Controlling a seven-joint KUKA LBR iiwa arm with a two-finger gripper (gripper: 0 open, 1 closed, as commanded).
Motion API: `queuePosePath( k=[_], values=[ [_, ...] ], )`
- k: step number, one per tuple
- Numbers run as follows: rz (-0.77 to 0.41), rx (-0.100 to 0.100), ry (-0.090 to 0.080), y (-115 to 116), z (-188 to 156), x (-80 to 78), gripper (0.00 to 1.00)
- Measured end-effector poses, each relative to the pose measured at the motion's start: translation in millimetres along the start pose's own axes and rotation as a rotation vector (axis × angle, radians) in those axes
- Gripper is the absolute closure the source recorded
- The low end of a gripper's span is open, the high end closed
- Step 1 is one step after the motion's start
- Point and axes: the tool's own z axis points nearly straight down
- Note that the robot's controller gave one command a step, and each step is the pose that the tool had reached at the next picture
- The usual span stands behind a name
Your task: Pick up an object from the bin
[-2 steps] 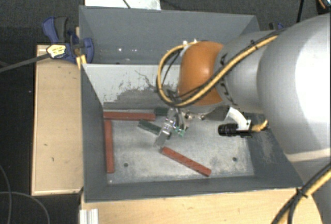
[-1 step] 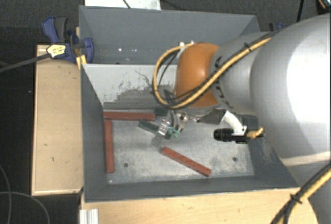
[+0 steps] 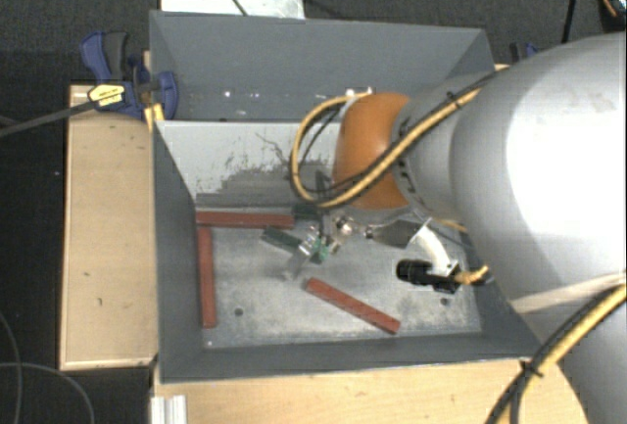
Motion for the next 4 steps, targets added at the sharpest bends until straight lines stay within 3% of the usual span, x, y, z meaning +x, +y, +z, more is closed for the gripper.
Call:
queuePosePath(
  k=[1, 2, 4],
  values=[
    [0.000, 0.000, 0.000, 0, 0, 0.0, 0.00],
    [0.000, -0.001, 0.000, 0, -1, 0.1, 1.00],
    [-0.007, -0.008, -0.006, 1, -60, -1.0, 1.00]
  ],
)
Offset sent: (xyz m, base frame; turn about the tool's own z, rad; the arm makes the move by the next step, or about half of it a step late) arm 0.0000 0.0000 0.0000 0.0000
